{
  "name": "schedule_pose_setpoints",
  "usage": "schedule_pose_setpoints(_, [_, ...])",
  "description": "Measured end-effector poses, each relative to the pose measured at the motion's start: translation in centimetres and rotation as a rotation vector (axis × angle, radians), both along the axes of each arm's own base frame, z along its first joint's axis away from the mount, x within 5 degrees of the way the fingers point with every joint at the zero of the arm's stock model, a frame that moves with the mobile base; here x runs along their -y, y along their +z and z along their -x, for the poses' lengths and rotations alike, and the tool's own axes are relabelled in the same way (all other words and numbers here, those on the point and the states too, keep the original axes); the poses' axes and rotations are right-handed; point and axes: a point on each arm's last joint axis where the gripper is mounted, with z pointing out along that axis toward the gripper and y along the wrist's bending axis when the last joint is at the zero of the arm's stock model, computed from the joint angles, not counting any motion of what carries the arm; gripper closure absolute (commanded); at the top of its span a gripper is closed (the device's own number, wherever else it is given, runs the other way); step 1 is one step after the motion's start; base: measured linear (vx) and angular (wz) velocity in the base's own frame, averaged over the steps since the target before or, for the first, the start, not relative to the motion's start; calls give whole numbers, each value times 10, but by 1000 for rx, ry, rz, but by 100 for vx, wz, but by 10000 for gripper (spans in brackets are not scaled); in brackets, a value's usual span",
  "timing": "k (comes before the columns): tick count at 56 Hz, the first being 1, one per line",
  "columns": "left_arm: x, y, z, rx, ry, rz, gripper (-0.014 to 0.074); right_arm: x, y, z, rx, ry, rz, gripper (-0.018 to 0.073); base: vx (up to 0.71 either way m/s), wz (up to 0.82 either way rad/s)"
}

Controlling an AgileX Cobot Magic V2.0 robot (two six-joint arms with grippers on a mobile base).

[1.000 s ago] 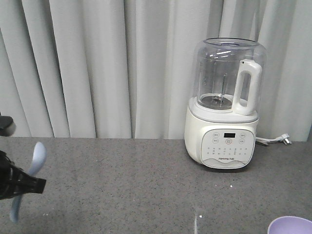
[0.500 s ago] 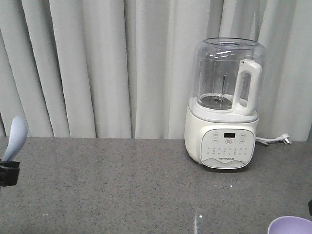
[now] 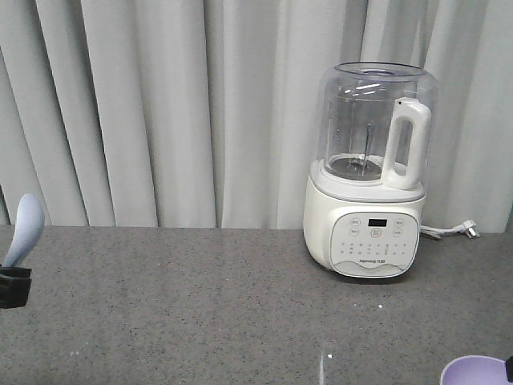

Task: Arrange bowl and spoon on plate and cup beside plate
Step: 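Grasp the lavender bowl rim with the right gripper and lift it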

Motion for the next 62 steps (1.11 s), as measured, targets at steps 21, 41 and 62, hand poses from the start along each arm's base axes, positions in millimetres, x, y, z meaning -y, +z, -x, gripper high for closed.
schedule_pose_setpoints(21, [0,0,0,0,0,0,603,0,-20,-11,-18,-1,-31,214,0,0])
schedule_pose_setpoints(41, [0,0,0,0,0,0,603,-1,-10,-9,43,12,-24,572,0,0])
schedule_pose_setpoints(62, [-2,13,10,84,6,18,598,-41,101,61,541,246,121,571,0,0])
